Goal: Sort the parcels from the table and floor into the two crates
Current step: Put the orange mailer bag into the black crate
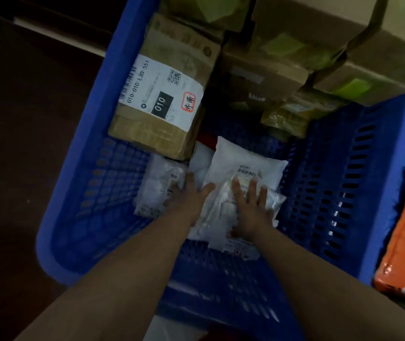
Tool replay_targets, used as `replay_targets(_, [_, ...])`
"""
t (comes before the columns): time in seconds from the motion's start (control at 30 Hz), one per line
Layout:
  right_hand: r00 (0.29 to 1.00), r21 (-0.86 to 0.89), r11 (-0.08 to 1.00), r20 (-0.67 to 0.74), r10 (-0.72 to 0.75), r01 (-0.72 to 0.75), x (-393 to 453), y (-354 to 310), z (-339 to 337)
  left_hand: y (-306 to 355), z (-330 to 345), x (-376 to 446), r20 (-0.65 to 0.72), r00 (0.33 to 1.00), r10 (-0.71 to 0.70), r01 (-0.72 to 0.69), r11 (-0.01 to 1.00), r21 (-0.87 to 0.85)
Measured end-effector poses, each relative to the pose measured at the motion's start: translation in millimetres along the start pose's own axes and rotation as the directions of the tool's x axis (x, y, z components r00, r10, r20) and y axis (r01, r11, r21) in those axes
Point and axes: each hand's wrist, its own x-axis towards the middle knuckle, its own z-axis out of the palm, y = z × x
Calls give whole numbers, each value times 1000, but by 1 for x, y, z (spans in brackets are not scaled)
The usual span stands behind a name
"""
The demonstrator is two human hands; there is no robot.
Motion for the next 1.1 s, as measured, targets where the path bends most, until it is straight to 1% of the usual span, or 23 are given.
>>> replay_targets(0.17, [999, 52, 999, -52, -10, 12, 26, 9, 22, 3, 19, 26, -3, 997, -76, 75, 988, -135])
replay_targets(0.27, [997, 80, 997, -76, 2, 4, 38, 9, 32, 2, 28, 41, -46, 996, -70, 61, 982, -181])
replay_targets(0.37, [995, 65, 998, -100, 13, -6, 40, 6, 38, 1, 34, 45, -93, 994, -62, 40, 975, -220])
replay_targets(0.43, [998, 53, 999, -55, 11, -9, 34, 5, 28, 2, 30, 39, -72, 996, -48, 33, 980, -196])
replay_targets(0.57, [998, 5, 1000, 69, -16, 16, 11, 6, -8, 7, 5, 7, 22, 999, -28, 29, 999, -41])
replay_targets(0.63, [998, -20, 999, 59, -35, 36, -7, 4, -23, 7, -11, -10, 49, 999, 2, -9, 990, 138])
replay_targets(0.67, [998, -35, 998, 37, -50, 52, -18, 2, -30, 8, -18, -22, 74, 996, 39, -57, 962, 265])
replay_targets(0.7, [998, -47, 997, 20, -61, 62, -29, 0, -36, 9, -25, -33, 107, 989, 100, -135, 909, 394])
replay_targets(0.73, [998, -55, 996, 7, -66, 66, -38, -3, -43, 10, -33, -44, 142, 977, 158, -209, 833, 512])
replay_targets(0.77, [998, -63, 996, -7, -68, 67, -48, -7, -51, 13, -42, -56, 163, 968, 192, -252, 764, 593])
replay_targets(0.8, [997, -71, 995, -22, -69, 67, -57, -10, -59, 16, -50, -68, 161, 964, 210, -264, 724, 637])
replay_targets(0.83, [997, -75, 995, -37, -71, 68, -66, -13, -67, 20, -59, -78, 145, 964, 224, -263, 708, 655])
replay_targets(0.93, [993, -38, 996, -88, -80, 77, -88, -19, -89, 29, -84, -109, 109, 967, 230, -244, 715, 656])
replay_targets(1.03, [983, 77, 994, -169, -69, 83, -103, -26, -112, 36, -108, -133, 79, 962, 261, -244, 693, 678])
replay_targets(1.1, [968, 186, 977, -247, -51, 99, -110, -35, -128, 41, -122, -144, 41, 961, 272, -229, 706, 671])
